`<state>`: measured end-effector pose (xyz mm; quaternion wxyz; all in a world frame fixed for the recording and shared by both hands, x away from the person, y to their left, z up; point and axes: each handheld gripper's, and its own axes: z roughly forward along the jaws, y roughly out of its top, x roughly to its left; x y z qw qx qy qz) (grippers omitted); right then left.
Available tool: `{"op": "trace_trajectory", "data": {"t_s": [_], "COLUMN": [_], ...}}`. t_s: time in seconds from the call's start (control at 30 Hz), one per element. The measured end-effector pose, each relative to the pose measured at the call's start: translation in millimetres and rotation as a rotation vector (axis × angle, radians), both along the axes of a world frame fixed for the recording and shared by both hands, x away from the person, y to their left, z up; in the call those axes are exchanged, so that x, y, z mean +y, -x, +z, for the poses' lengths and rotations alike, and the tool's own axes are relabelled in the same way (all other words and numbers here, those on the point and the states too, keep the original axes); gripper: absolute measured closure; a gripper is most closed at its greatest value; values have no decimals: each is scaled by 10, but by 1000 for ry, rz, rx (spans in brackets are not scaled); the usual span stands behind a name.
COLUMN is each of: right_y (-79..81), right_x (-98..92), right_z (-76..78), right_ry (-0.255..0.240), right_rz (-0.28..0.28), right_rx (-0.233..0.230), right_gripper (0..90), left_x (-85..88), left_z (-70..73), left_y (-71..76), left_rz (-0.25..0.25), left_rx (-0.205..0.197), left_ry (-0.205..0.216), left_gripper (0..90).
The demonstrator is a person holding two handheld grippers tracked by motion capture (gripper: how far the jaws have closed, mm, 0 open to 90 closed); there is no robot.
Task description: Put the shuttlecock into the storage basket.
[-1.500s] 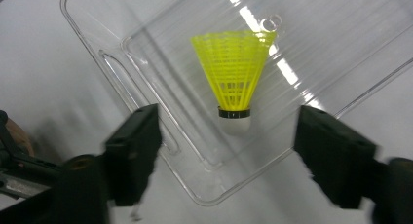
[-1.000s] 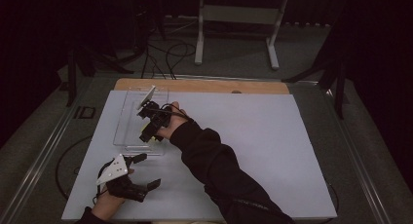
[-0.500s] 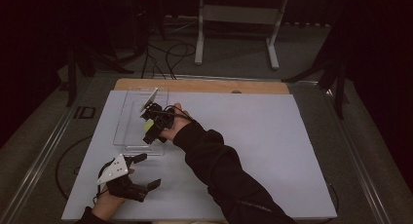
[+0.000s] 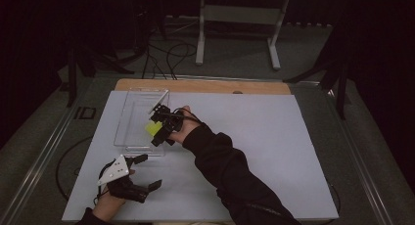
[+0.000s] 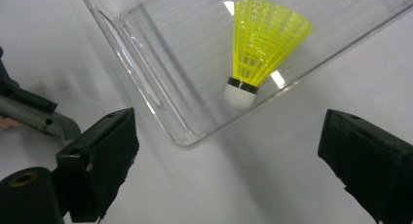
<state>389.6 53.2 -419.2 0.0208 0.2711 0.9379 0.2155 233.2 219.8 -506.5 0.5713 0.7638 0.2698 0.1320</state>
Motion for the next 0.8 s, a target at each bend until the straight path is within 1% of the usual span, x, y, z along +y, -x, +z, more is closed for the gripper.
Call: {"op": "trace_trajectory", "data": {"t_s": [0.07,0.3,0.33,0.37,0.43,0.57,0.7,0.8], "right_y": [10,35,36,36,39,35,34,36], "right_x": [-43,-217,-242,-273,-317,-422,-523,-582], "right_z": [6,29,30,24,11,-44,-95,-127], "right_ry": [-5,-39,-36,-39,-39,-38,-45,-46], "right_rz": [-3,-28,-33,-32,-34,-42,-54,-50], "right_rx": [-6,-13,-17,-9,-16,-10,-20,-12], "right_gripper": [74,74,74,74,74,74,74,74], "left_x": [3,3,2,1,2,0,-3,-3], "left_z": [3,1,1,1,1,0,-1,0], "left_y": [1,-1,-1,-1,0,-1,-2,0], "left_rz": [1,0,1,1,1,2,2,2], "left_rx": [-1,-1,-1,-1,-1,0,1,2], "left_ry": [5,-3,-2,-3,-3,-4,-1,-1], "left_gripper": [0,0,0,0,0,0,0,0]}}
